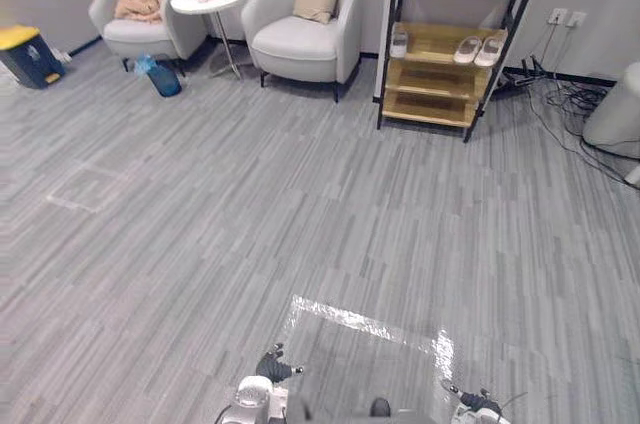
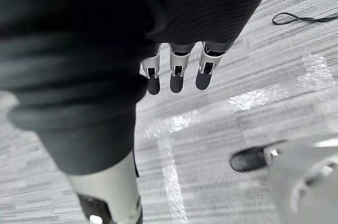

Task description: Pick up cushions and gather them together orderly.

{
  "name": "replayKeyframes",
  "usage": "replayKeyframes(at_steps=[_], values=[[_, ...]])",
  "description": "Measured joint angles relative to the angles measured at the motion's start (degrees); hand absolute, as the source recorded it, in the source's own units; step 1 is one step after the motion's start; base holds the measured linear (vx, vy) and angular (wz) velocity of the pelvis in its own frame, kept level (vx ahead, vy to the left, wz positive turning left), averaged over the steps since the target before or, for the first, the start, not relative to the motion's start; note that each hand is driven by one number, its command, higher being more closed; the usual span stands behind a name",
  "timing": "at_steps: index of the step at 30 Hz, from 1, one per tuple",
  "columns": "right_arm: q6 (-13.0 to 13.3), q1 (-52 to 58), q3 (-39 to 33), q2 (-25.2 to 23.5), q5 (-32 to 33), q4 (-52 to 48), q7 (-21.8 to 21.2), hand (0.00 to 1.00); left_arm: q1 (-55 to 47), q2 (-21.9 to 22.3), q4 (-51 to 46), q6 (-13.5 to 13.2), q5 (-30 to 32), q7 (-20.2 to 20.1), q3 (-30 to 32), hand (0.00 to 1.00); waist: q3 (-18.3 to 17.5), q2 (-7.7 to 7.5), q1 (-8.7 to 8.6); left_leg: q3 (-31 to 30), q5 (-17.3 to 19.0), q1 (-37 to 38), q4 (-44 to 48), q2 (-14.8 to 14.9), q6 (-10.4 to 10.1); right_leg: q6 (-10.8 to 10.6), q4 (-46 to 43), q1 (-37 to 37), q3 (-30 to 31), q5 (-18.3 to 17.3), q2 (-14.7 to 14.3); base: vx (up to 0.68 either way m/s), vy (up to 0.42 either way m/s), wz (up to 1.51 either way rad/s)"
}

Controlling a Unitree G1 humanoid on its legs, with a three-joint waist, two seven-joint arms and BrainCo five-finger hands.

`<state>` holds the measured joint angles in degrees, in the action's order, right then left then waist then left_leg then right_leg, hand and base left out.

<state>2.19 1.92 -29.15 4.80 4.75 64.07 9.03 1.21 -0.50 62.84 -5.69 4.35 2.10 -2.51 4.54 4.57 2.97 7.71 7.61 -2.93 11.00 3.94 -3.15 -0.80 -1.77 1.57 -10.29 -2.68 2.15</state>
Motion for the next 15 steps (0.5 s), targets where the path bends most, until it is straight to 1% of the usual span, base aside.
replayKeyframes(at_steps=[1,3,4,9,15], values=[[-0.1,0.6,-0.3,0.0,-0.1,0.2,0.0,0.0,0.4,-0.4,0.3,0.0,0.0,0.0,-0.7,0.0,0.1,-0.31,-0.06,-0.1,-0.4,0.2,-0.9,-0.9,0.4,-0.5,0.1,0.1,-0.3,-0.3,0.7,0.29,0.089,0.28],[-0.6,0.8,-1.3,-0.2,-0.2,0.6,0.0,0.0,0.8,-1.1,0.3,0.0,0.0,0.0,-0.9,0.0,0.4,-0.77,0.06,-0.5,-0.4,1.4,-1.8,-1.8,0.4,-1.1,0.4,1.1,-0.6,-0.7,1.4,0.22,0.073,0.15],[-0.6,1.3,-2.0,-0.3,-0.2,0.6,0.1,0.0,0.6,-1.6,0.9,0.1,0.0,0.0,-0.9,0.0,0.4,-0.97,0.09,-0.6,-0.4,2.8,-2.5,-2.2,0.4,-1.1,1.2,2.7,-0.7,-0.7,1.7,0.21,0.058,0.11],[-0.5,0.3,-2.2,-0.3,-0.2,0.6,0.0,0.0,0.4,-3.3,1.1,0.1,-0.1,0.0,-0.9,0.0,0.1,-1.82,0.32,-0.9,-0.4,4.3,-3.0,-2.6,0.4,-1.1,2.0,4.5,-0.7,-0.7,1.9,0.14,0.006,0.04],[-0.5,0.4,-2.2,-0.3,-0.1,0.7,0.0,0.0,0.2,-3.4,1.4,0.1,-0.1,0.0,-0.8,0.0,0.1,-1.79,0.36,-2.0,-0.5,5.1,-4.5,-2.4,0.5,-1.1,2.3,4.6,-0.6,-0.7,1.3,0.03,-0.032,-0.03]])
